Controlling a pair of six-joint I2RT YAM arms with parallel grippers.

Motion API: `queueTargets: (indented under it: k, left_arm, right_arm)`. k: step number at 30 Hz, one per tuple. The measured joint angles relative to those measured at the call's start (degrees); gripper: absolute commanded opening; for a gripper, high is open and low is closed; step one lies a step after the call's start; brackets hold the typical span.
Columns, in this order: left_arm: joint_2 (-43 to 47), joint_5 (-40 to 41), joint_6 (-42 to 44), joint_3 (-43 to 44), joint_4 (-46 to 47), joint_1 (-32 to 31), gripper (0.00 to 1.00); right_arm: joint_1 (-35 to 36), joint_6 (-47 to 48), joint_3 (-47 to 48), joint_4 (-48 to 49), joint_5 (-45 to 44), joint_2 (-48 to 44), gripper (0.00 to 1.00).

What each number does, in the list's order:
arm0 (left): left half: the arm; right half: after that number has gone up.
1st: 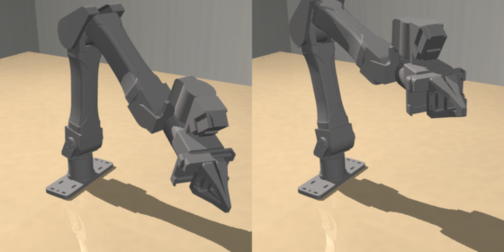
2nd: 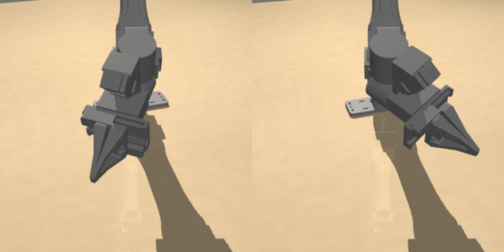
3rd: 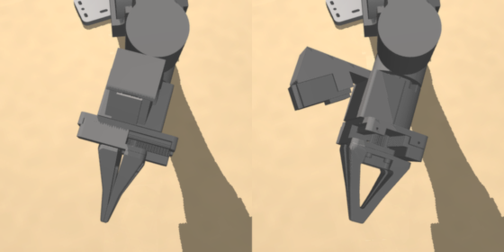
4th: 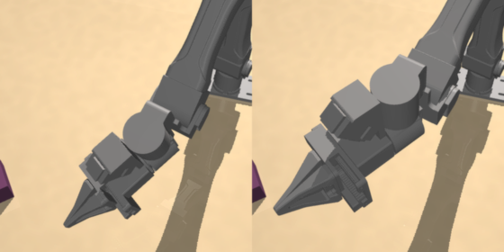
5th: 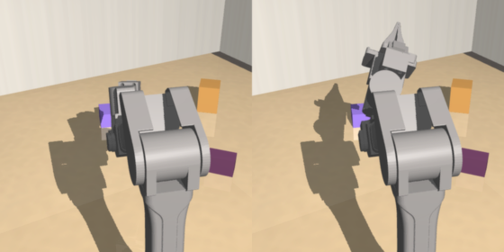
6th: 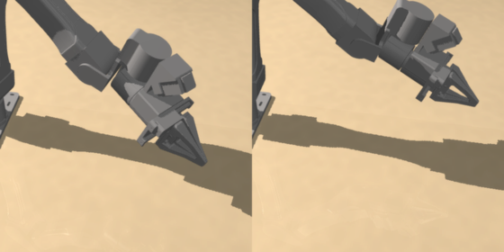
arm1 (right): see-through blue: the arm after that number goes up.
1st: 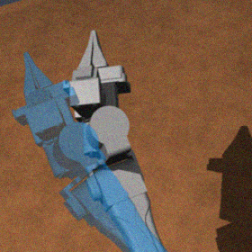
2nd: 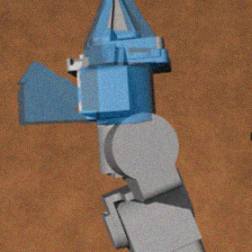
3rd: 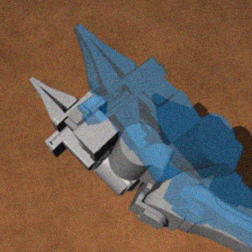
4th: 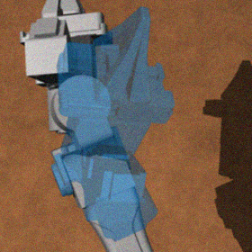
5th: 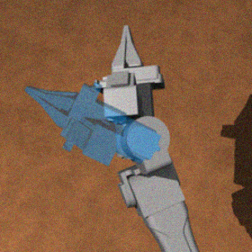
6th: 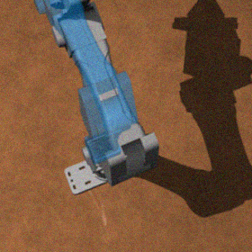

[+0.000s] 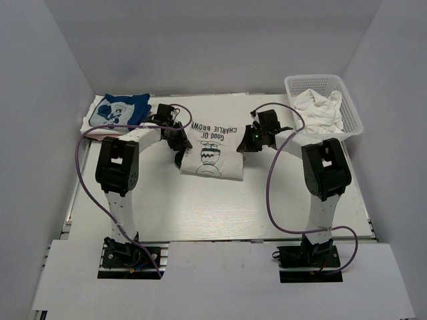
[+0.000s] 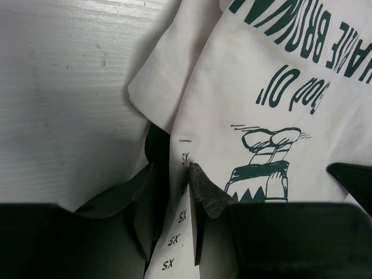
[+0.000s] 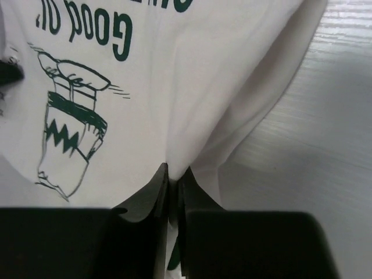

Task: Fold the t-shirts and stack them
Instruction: Smooth out wrinkles on the folded tshirt

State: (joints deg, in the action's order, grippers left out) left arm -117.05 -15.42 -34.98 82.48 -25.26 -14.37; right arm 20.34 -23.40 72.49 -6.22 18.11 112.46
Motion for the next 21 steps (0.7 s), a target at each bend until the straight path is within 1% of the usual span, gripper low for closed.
queueTargets:
  k: [1, 10, 11, 14, 17, 21]
  left_arm:
    - [0.0, 0.0, 0.0, 0.0, 0.0, 0.0, 0.38]
    - [-0.8, -0.1, 0.0, 0.1, -0.2, 0.0, 0.35]
    - [-0.8, -0.1, 0.0, 0.2, -0.2, 0.0, 0.33]
    - [-0.8, -0.4, -0.1, 0.2, -0.2, 0.0, 0.32]
    - [-1.1, -0.8, -0.2, 0.3, -0.2, 0.0, 0.31]
    - [-2.6, -1.5, -0.4, 1.1, -0.1, 0.0, 0.29]
  right_arm:
    - [0.1, 0.0, 0.2, 0.0, 0.3, 0.0, 0.00]
    - [0.9, -0.6, 4.4, -1.5, -0.3, -0.2, 0.00]
    - [1.0, -0.6, 4.5, -1.4, -0.4, -0.4, 0.00]
    - [1.3, -0.7, 4.5, -0.7, -0.1, -1.0, 0.00]
    - [1.6, -1.4, 3.0, 4.3, 1.4, -1.5, 0.00]
    - [1.5, -3.8, -3.3, 14.6, 3.8, -3.4, 0.00]
